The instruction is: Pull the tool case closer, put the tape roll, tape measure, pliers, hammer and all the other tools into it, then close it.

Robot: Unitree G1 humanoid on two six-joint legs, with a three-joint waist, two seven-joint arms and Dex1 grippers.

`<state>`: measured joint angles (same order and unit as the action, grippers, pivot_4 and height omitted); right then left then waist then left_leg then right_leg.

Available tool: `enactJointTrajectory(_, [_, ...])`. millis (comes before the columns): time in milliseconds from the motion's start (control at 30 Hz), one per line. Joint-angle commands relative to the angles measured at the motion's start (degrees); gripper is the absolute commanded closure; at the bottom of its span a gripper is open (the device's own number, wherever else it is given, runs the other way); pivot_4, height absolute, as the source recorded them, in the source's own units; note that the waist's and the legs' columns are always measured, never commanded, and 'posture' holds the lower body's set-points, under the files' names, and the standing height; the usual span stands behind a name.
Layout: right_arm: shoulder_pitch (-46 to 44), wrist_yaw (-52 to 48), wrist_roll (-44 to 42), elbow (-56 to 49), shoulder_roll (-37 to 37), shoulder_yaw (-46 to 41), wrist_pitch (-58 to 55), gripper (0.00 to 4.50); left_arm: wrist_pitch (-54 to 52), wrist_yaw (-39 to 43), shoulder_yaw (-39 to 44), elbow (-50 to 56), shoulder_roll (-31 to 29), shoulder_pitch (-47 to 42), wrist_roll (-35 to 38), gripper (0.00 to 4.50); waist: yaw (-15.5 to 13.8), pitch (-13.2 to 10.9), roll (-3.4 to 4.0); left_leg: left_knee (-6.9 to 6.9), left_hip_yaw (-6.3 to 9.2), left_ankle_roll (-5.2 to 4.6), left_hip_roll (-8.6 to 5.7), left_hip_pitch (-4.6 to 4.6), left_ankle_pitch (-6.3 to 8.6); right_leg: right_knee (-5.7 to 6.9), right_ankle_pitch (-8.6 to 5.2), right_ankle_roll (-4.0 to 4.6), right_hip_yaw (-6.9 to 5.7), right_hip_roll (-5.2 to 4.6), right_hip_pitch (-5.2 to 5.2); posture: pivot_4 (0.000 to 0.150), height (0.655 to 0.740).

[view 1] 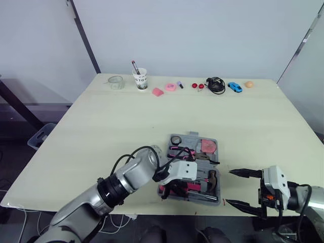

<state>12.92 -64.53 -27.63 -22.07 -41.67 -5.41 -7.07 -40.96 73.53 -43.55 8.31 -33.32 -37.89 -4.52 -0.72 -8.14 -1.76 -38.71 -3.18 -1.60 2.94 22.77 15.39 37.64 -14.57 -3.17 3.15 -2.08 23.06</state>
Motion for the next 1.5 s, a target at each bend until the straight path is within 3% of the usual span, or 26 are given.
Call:
enactJointTrajectory(33, [-0.73,0.36,-0.17,-1.27,0.14,-0.43,1.13,0.00,-1.73,-1.10,-0.28,1.20,-0.92,-0.83,-2.03,3.88,0.01,0.00,0.00,0.00,0.00,0.00,0.00,0.00,0.00,0.00,0.00,0.00,0.00,0.00,0.00,0.150,0.7400])
enactJointTrajectory(1500, [2.33,0.77,1.03,-0.45,-0.13,-0.69,3.52,0.00,-4.91,0.51,-5.84,2.37,3.63,-3.87,-6.32,3.88,-0.11,0.01,0.02,-0.01,0.30,0.00,-0.11,0.06,0.00,-0.03,-0.02,-0.03,0.06,0.04,-0.04,0.150,0.7400])
